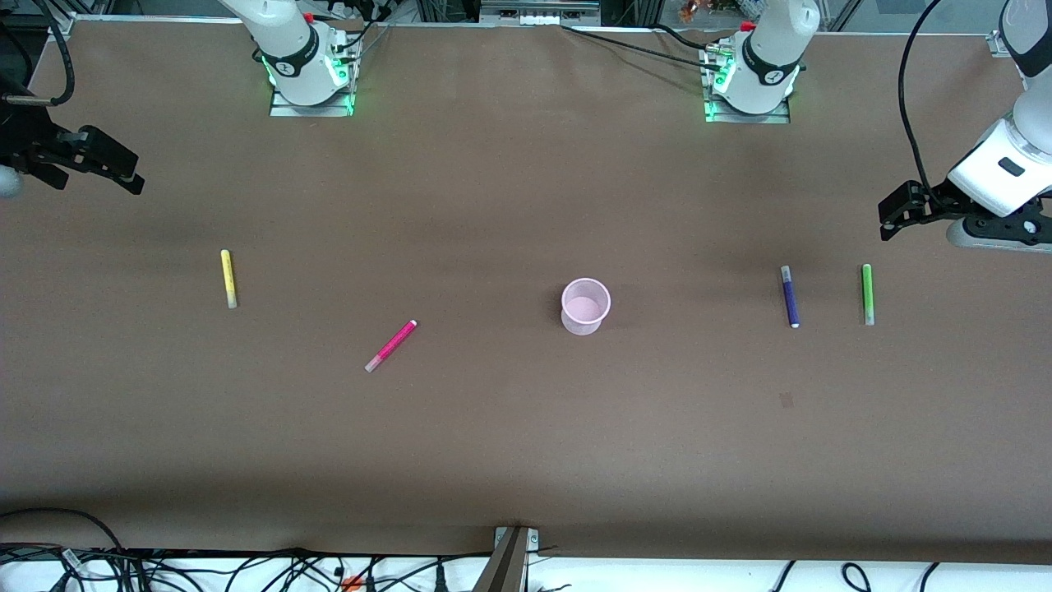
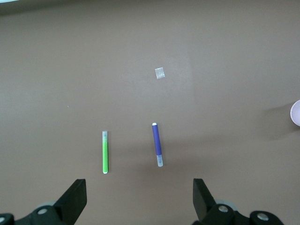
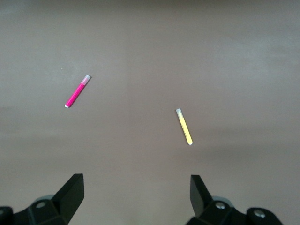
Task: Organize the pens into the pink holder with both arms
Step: 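Reach the right gripper to the pink marker while the left gripper reaches the blue marker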
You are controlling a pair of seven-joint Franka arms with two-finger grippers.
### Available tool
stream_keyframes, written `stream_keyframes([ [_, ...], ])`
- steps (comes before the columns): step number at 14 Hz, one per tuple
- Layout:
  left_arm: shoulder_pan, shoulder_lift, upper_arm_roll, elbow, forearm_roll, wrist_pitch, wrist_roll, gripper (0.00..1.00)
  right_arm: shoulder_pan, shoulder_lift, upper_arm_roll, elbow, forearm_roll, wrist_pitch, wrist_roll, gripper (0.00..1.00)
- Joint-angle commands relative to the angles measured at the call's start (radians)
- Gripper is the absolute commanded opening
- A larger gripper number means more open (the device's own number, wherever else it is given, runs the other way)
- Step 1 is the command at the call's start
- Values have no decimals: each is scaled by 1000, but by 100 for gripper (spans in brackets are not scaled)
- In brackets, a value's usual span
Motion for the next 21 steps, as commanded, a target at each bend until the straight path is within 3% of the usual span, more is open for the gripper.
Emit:
stream_keyframes([
  [1, -8, 39, 0, 60, -21, -27, -9, 100, 7, -35, 22, -32, -6, 0, 67, 100],
  [5, -8, 49, -1, 73, -52, -51, -13, 100, 6, -17, 19, -11, -5, 6, 60, 100],
  [8, -8, 52, -1, 71, -57, -53, -13, 100, 11, 19, 26, 8, 0, 83, 75, 100],
  [12, -10, 123, -36, 53, -57, -132, 1, 100, 98, 223, 26, 2, -77, 72, 63, 100],
  [14, -8, 177, -67, 33, -52, -137, -21, 100, 123, 277, 26, -11, -92, 74, 76, 100],
  [16, 4, 223, -67, -5, -47, -53, -70, 100, 182, 352, 26, -8, -69, 171, 196, 100],
  [18, 19, 246, -66, -120, -41, 158, -79, 100, 218, 450, 26, -1, -15, 277, 475, 100],
  [21, 36, 288, -61, -274, -37, 428, -81, 100, 276, 584, 26, -5, 108, 464, 716, 100],
])
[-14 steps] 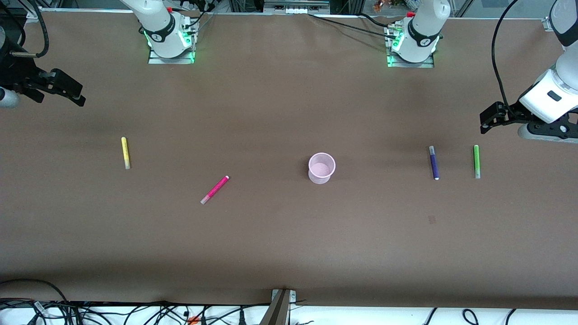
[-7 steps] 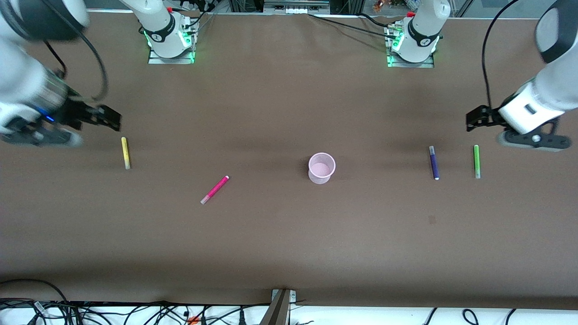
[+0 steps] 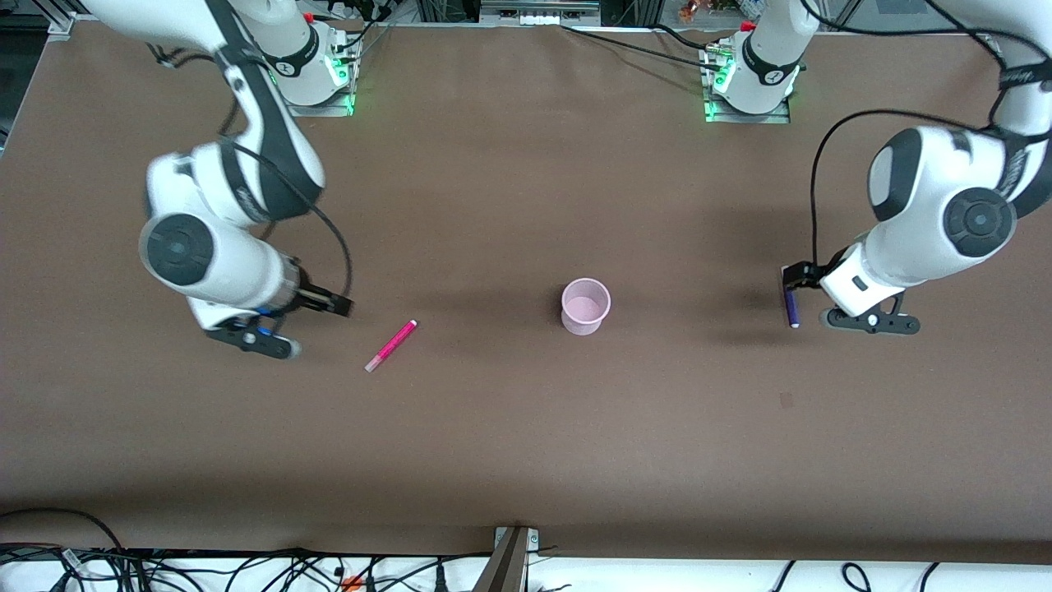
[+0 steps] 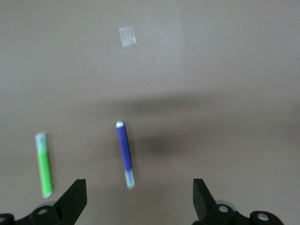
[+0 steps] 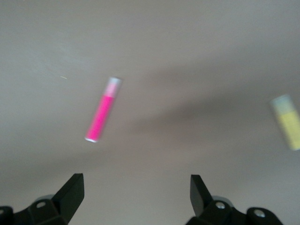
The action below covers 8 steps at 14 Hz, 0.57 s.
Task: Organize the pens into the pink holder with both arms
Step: 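Grasp the pink marker with the right gripper while the left gripper grasps the blue marker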
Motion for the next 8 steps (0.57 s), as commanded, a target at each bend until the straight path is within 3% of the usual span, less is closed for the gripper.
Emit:
stream_keyframes([
  [1, 20, 6, 0, -105, 3, 131, -9, 100, 39, 123, -4, 23, 60, 132, 176, 100],
  [4, 31, 112, 3, -81, 65, 156, -78, 100, 91, 224, -4, 17, 60, 276, 314, 100],
  [6, 48, 187, 5, -62, 169, 241, -82, 100, 105, 233, -6, 3, 58, 293, 328, 97],
  [8, 66, 231, 3, -65, 171, 314, -82, 100, 101, 247, -9, -15, 57, 312, 325, 89],
])
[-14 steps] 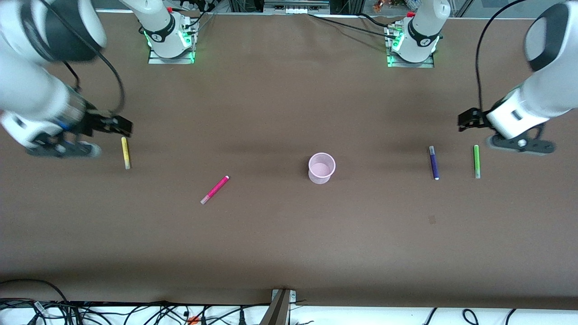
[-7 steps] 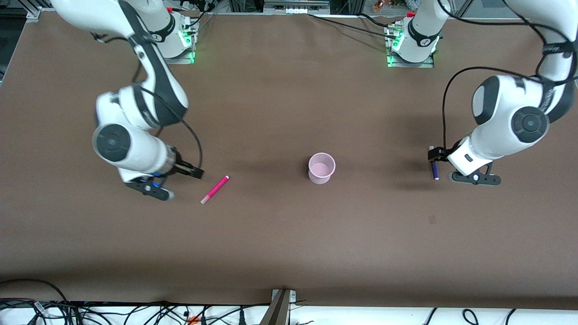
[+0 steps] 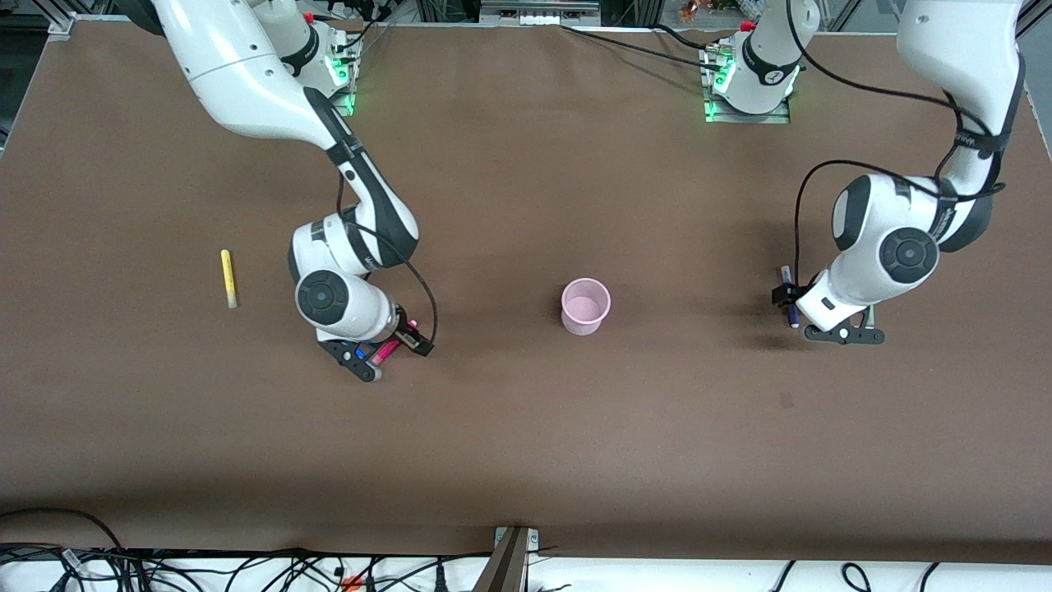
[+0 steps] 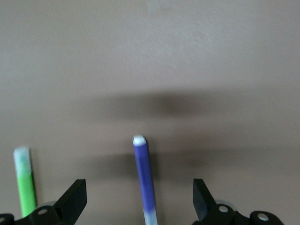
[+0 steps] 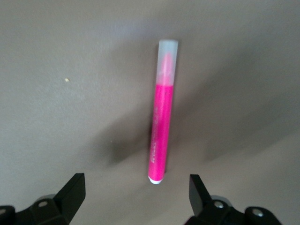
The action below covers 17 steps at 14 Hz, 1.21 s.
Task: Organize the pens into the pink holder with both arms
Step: 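Grasp the pink marker with the right gripper while the left gripper grasps the blue marker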
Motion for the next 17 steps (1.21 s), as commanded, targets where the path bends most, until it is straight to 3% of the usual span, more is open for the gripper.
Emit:
stream_keyframes([
  [1, 20, 85, -6, 28, 29, 75, -12, 100, -4, -3, -9, -33, 11, 30, 4, 81],
  [2, 20, 106, -5, 30, 29, 103, -11, 100, 3, -3, -14, -53, 3, 50, 0, 73],
  [5, 43, 120, -14, 28, 29, 120, -9, 51, -9, -3, -15, -63, 0, 61, -8, 57],
  [6, 45, 120, -14, 28, 28, 120, -10, 38, -9, -1, -15, -66, 0, 78, -8, 50],
  [7, 45, 120, -14, 28, 28, 120, -12, 30, -7, 3, -15, -72, 0, 88, -8, 36],
  [9, 45, 117, -17, 25, 26, 118, -11, 28, -1, 6, -15, -72, 0, 93, -8, 4],
  [12, 45, 113, -19, 17, 8, 115, -9, 28, 5, -1, -5, -52, 20, 84, 34, 0],
  [14, 46, 111, -22, 17, -11, 109, -7, 23, 10, -6, 40, -12, 60, 32, 111, 0],
  [16, 48, 108, -40, 17, -18, 98, -7, 11, 10, -7, 76, 50, 160, -35, 171, 0],
  [17, 48, 103, -42, 19, -18, 86, -3, 11, 11, -18, 104, 86, 210, -75, 196, 0],
])
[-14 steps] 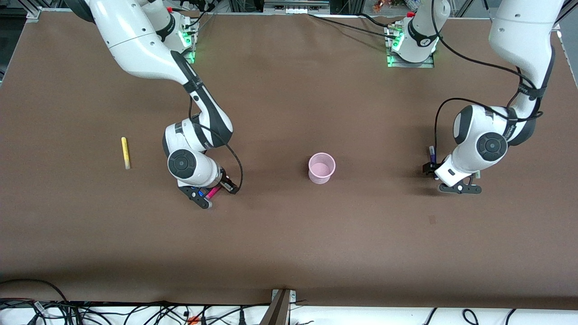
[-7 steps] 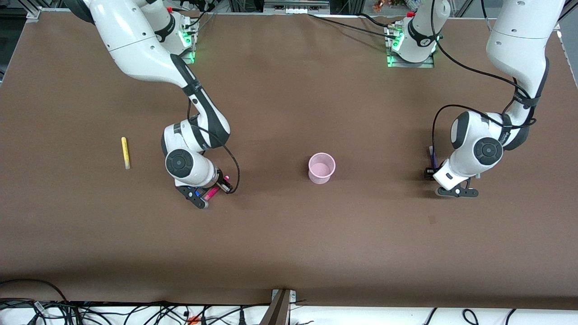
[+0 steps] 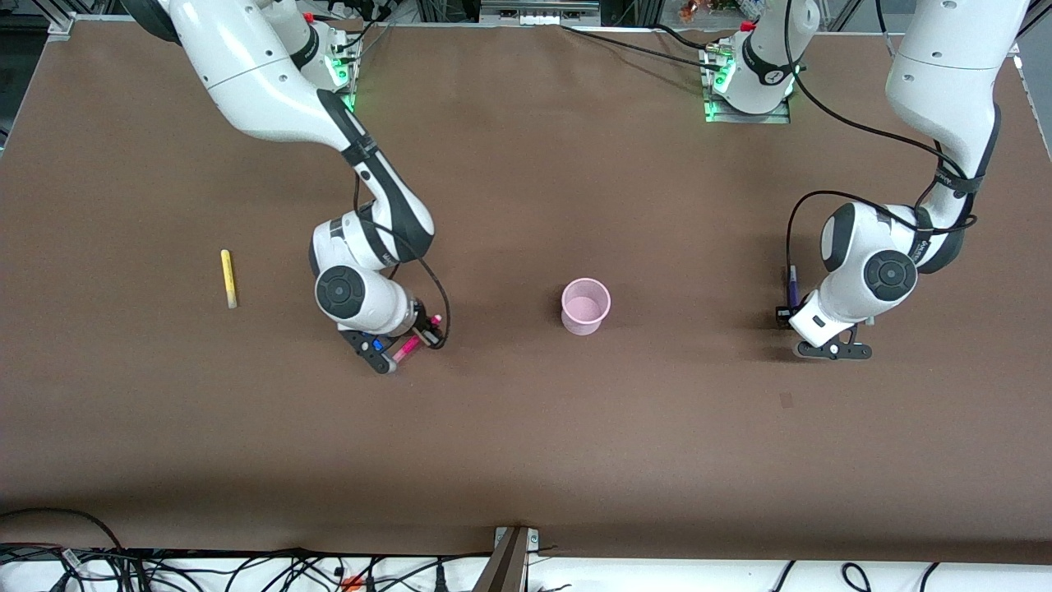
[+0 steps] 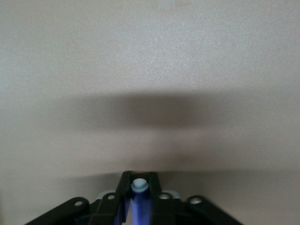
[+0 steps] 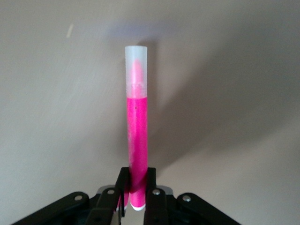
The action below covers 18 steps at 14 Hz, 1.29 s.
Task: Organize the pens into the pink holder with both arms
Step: 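Lift the pink marker over the cup while the left gripper lifts the blue marker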
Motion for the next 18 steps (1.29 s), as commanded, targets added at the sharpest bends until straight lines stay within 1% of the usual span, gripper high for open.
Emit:
stream_keyframes([
  [1, 9, -16, -27, 4, -18, -45, 2, 7, 2, -21, 66, 106, 114, -126, 83, 0],
  [2, 8, -24, -34, 10, -19, -74, 2, 7, 1, -21, 93, 136, 155, -154, 113, 0],
  [3, 9, -38, -47, 16, -24, -96, 2, 7, -2, -21, 128, 159, 212, -155, 141, 0],
  [4, 9, -44, -49, 30, -25, -121, 2, 7, -1, -20, 150, 176, 273, -146, 164, 0],
  [7, 8, -55, -57, 125, -27, -267, 3, 7, -1, -21, 161, 221, 502, -145, 184, 0],
  [8, 9, -56, -73, 161, -30, -323, 3, 7, -1, -20, 162, 230, 563, -145, 183, 0],
  [9, 9, -56, -75, 207, -39, -387, 5, 7, 1, -17, 164, 233, 619, -142, 166, 0],
  [11, 2, -55, -77, 301, -58, -508, 8, 7, -2, 2, 170, 265, 782, -134, 145, 0],
  [14, -15, -53, -80, 425, -58, -665, 6, 6, -2, 31, 170, 272, 1045, -134, 14, 0],
  [15, -24, -47, -83, 473, -55, -720, 5, 6, 1, 43, 170, 269, 1106, -134, -30, 0],
  [18, -35, -42, -84, 562, -41, -855, 3, 5, 18, 100, 170, 269, 1191, -113, -142, 0],
])
